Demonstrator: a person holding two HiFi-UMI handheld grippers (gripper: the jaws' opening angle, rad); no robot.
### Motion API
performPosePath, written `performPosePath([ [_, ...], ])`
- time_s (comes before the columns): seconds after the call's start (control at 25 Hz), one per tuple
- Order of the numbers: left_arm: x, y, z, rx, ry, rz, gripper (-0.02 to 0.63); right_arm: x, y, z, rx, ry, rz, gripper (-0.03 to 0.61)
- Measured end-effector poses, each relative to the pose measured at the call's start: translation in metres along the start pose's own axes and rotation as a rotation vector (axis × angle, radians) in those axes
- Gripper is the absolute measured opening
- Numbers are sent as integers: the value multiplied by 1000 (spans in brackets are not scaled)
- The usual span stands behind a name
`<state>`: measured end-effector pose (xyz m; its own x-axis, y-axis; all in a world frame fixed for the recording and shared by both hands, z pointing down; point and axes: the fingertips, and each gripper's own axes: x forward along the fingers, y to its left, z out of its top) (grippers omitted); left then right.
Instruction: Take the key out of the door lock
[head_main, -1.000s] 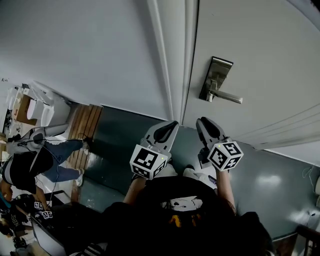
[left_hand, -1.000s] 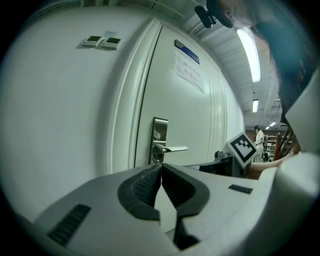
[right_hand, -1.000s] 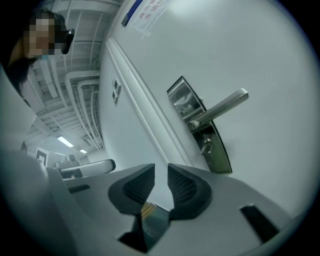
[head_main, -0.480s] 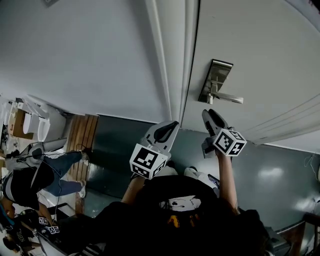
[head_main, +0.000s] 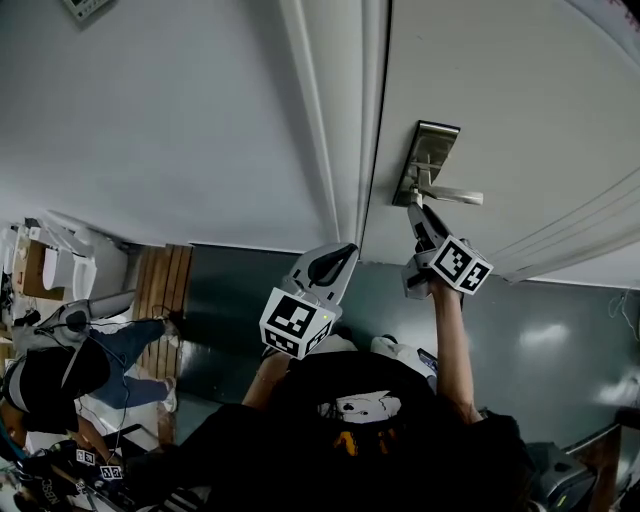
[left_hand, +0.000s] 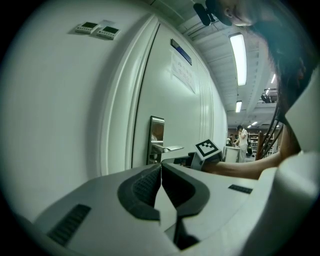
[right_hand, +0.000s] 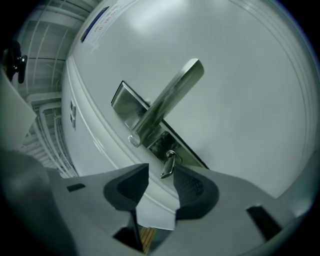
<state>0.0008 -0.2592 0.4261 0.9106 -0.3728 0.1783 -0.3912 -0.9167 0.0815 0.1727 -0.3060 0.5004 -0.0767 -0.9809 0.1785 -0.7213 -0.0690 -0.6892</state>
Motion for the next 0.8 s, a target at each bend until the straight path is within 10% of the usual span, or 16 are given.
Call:
performPosePath([
  [0.8, -10, 20, 0, -2, -3, 13, 9, 18, -20, 4, 464, -168, 54, 38],
])
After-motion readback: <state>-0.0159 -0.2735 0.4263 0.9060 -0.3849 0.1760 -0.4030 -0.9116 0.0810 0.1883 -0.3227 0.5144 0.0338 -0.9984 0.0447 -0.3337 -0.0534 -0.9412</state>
